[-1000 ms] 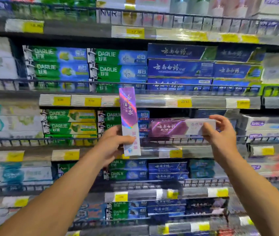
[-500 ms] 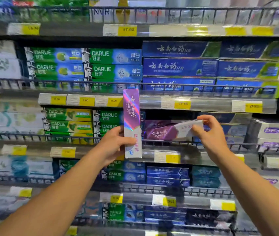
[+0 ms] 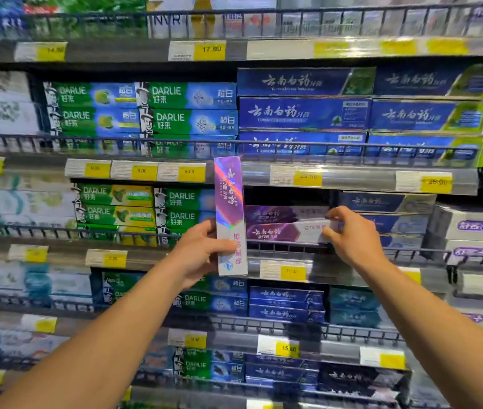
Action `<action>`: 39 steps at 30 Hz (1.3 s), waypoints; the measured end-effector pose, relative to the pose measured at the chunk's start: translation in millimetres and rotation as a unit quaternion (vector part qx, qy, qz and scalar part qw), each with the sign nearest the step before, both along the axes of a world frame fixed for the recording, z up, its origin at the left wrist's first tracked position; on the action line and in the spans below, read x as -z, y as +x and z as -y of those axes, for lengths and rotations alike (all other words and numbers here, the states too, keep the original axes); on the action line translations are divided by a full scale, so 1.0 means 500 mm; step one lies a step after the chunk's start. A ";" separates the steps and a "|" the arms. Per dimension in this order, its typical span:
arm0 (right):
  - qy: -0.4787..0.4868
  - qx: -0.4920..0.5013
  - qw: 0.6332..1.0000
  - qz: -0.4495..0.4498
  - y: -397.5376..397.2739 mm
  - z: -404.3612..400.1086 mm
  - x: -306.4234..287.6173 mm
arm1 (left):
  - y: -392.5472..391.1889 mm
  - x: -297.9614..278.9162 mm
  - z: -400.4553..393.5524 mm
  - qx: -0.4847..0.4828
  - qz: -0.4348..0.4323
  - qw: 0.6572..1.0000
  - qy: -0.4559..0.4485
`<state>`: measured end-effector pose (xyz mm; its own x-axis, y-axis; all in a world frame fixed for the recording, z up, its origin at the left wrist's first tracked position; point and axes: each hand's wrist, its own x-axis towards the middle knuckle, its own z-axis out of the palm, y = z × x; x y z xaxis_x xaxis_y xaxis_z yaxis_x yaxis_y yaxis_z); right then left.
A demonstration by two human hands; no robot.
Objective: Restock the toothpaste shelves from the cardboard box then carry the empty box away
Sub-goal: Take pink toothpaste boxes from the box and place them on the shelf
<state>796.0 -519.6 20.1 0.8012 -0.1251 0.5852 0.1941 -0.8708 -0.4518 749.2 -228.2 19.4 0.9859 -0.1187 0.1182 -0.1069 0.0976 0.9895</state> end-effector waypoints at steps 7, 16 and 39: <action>-0.054 -0.018 0.998 -0.015 -0.002 -0.004 0.032 | 0.005 0.001 0.008 -0.004 0.002 1.000 -0.015; 0.004 -0.056 0.997 0.059 -0.038 -0.020 0.050 | 0.009 0.039 0.031 0.003 0.014 1.000 -0.027; 0.076 -0.160 0.982 -0.065 -0.118 -0.031 0.114 | -0.023 0.067 0.045 -0.053 -0.015 0.996 -0.065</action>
<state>737.1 -504.2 -37.0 0.8810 0.0665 0.4685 0.3776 -0.6954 -0.6114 737.6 -250.8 -14.3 0.9954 0.0008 0.0953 -0.0932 0.2154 0.9721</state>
